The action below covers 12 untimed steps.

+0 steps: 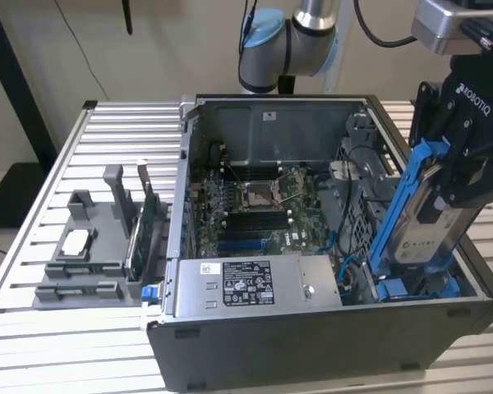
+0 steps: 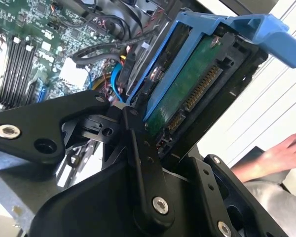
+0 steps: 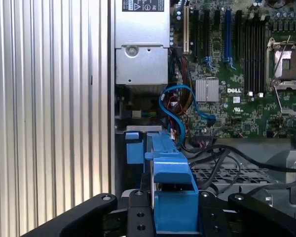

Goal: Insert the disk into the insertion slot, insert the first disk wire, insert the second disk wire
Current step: 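Insert the disk into the insertion slot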

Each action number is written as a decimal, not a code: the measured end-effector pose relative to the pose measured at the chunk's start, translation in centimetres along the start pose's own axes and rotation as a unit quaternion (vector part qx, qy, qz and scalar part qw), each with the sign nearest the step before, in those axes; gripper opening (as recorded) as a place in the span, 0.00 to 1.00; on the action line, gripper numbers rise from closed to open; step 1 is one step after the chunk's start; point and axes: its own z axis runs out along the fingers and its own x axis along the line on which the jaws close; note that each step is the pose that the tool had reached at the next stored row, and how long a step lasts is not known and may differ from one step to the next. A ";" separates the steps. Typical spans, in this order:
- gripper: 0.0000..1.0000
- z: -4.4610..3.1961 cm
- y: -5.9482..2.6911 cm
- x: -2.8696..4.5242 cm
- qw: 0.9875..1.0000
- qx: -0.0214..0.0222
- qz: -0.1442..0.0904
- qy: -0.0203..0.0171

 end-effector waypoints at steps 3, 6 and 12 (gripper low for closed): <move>0.32 0.25 -0.11 0.00 1.000 0.000 0.000 0.000; 0.32 0.50 -0.20 0.00 1.000 0.000 0.000 0.000; 0.32 1.23 -0.26 -0.01 1.000 0.000 0.000 0.000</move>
